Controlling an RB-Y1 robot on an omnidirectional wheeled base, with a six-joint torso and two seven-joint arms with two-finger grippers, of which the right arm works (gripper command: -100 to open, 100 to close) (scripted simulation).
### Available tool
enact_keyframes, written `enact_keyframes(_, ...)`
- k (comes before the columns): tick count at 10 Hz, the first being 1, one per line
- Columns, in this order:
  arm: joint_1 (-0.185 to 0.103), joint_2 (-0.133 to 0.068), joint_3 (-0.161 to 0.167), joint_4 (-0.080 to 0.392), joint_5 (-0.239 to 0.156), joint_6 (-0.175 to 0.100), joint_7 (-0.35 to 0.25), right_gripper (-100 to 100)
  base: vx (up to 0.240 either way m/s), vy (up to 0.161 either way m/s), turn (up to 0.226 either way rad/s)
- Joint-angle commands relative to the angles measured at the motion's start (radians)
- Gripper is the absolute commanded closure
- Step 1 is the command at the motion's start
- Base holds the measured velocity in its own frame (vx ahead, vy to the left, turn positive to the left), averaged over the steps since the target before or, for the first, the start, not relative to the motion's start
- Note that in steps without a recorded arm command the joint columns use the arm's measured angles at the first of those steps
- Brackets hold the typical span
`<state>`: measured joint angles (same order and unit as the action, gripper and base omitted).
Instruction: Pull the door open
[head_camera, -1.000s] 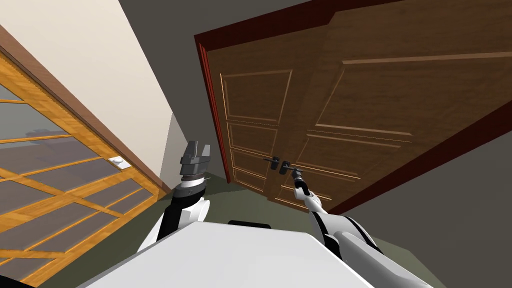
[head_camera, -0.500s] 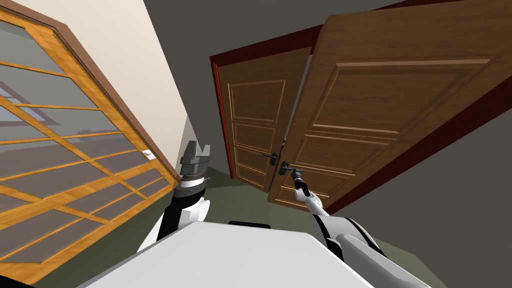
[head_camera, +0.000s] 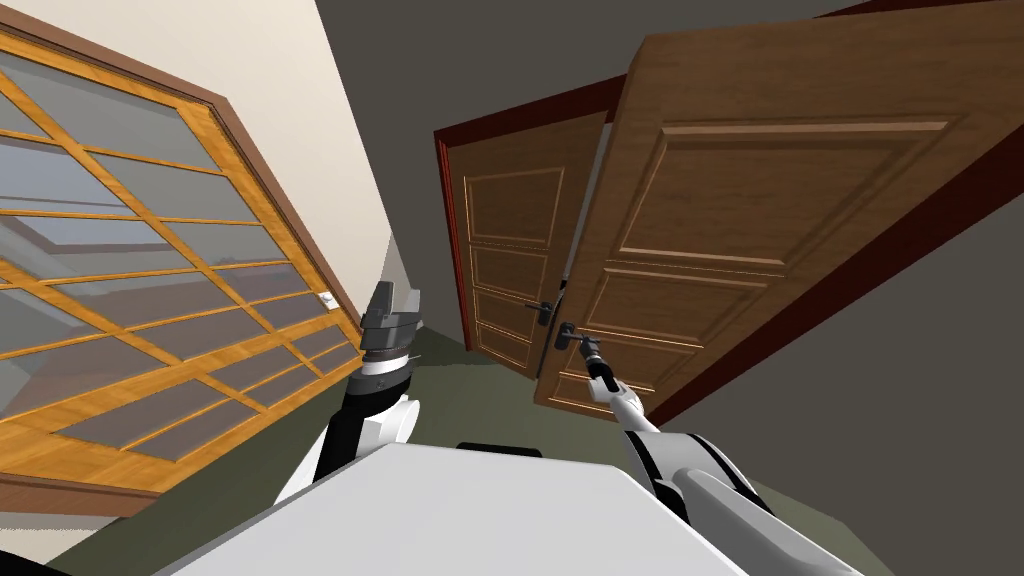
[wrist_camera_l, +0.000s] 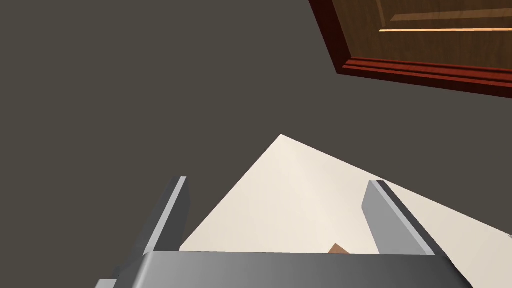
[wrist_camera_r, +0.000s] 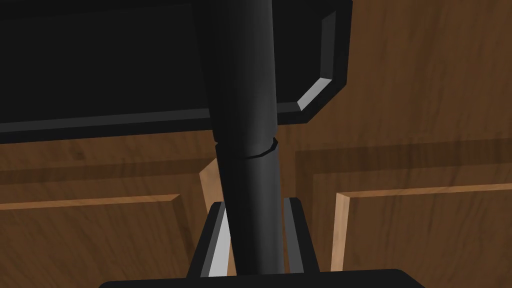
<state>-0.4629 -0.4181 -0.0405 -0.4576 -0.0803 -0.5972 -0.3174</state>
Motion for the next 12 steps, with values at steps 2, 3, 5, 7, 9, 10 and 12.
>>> enact_keyframes(2, 0.001, -0.003, 0.019, -0.006, 0.009, -0.006, -0.021, 100, -0.118, -0.057, 0.048)
enact_keyframes(3, 0.001, -0.004, 0.029, -0.008, 0.013, -0.009, -0.030, 100, -0.202, -0.072, 0.115)
enact_keyframes(5, 0.002, -0.006, 0.052, -0.013, 0.024, -0.017, -0.053, 100, -0.222, -0.106, 0.117)
enact_keyframes(7, 0.003, -0.007, 0.065, -0.019, 0.030, -0.021, -0.066, 100, -0.179, -0.072, 0.062)
enact_keyframes(9, 0.004, -0.009, 0.089, -0.022, 0.041, -0.029, -0.089, 100, -0.090, -0.046, 0.047)
enact_keyframes(10, 0.004, -0.010, 0.099, -0.024, 0.046, -0.033, -0.099, 100, -0.185, -0.148, 0.142)
enact_keyframes(12, 0.004, -0.011, 0.107, -0.026, 0.050, -0.036, -0.107, 100, -0.161, -0.085, 0.066)
